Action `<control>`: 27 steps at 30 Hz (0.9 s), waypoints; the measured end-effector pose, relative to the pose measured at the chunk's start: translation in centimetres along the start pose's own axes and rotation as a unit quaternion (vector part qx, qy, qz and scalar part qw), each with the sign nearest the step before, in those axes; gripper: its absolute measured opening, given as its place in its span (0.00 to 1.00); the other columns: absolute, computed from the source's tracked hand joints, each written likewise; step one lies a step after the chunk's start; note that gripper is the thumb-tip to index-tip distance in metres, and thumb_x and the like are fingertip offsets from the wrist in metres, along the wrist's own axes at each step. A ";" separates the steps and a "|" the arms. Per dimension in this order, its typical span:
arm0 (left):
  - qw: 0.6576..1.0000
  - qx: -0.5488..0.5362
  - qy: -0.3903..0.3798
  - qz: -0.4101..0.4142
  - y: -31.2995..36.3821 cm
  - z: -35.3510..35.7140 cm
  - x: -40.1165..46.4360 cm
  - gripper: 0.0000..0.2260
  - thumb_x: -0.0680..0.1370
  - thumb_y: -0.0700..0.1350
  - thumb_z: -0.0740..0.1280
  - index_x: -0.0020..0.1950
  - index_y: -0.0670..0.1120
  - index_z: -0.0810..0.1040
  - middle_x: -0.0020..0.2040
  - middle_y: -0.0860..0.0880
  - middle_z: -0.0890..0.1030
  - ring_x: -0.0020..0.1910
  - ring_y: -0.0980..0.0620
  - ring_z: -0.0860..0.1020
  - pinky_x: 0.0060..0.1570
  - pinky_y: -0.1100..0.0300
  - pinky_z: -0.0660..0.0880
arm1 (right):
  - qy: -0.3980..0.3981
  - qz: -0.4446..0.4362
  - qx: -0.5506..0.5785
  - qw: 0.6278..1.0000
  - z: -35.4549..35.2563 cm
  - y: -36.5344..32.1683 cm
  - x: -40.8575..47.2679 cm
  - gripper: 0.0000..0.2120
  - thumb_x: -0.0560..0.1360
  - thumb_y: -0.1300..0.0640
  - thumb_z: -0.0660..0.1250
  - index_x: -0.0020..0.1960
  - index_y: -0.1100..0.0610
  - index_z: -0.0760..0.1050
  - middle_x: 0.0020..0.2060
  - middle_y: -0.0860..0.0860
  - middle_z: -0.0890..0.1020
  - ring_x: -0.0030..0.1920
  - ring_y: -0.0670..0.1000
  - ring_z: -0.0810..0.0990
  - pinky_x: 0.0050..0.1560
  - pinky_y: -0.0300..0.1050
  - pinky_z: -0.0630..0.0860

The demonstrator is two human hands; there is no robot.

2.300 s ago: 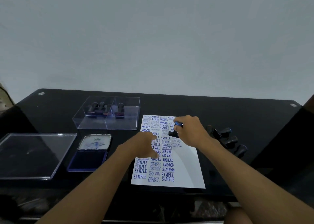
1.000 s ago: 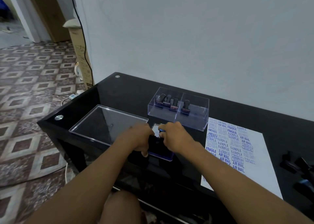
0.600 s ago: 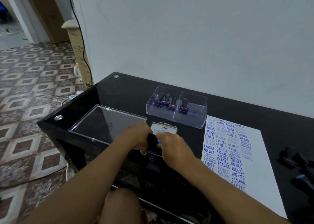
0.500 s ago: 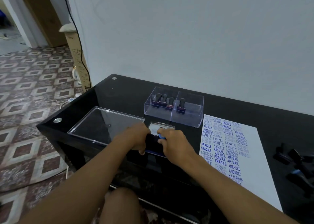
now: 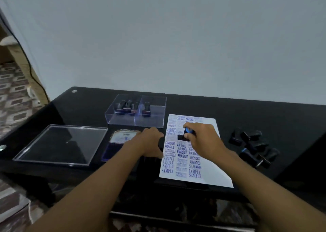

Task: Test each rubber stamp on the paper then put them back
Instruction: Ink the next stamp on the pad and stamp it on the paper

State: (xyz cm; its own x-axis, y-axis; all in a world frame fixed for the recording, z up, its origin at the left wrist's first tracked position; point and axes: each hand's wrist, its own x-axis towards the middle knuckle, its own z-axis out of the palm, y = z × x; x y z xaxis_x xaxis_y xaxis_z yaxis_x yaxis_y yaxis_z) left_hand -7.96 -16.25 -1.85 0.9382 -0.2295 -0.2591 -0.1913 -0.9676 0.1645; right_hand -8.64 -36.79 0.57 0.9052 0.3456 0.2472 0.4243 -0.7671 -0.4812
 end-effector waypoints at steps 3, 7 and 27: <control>1.000 -0.022 -0.009 0.015 2.5 0.8 1.4 0.37 0.69 0.58 0.74 0.74 0.49 0.65 0.73 0.47 0.64 0.71 0.44 0.65 0.70 0.41 0.62 | 0.019 0.040 0.004 0.999 -1.7 3.3 -1.0 0.09 0.77 0.63 0.65 0.38 0.60 0.70 0.32 0.53 0.77 0.31 0.52 0.71 0.36 0.42 0.74; 1.000 -0.011 -0.014 0.022 4.5 1.5 2.6 0.36 0.71 0.57 0.73 0.74 0.48 0.64 0.73 0.48 0.65 0.71 0.44 0.64 0.71 0.42 0.60 | 0.011 0.067 -0.010 0.998 -2.4 6.6 -2.2 0.10 0.76 0.64 0.65 0.38 0.63 0.69 0.31 0.55 0.74 0.31 0.52 0.67 0.31 0.37 0.65; 0.996 -0.072 -0.046 -0.001 3.4 3.1 4.4 0.39 0.66 0.57 0.76 0.73 0.49 0.66 0.69 0.50 0.69 0.66 0.46 0.70 0.65 0.45 0.70 | -0.017 0.066 0.022 0.997 0.3 8.9 -2.0 0.10 0.76 0.65 0.63 0.38 0.65 0.67 0.31 0.56 0.74 0.30 0.50 0.62 0.31 0.43 0.61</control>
State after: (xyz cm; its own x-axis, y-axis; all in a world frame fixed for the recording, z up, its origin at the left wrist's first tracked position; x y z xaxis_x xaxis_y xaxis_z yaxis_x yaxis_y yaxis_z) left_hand -5.33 -20.91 -5.34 0.9072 -0.2428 -0.3436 -0.1404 -0.9445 0.2969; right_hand -6.65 -44.13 -4.50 0.9530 0.2626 0.1511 0.3020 -0.7830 -0.5438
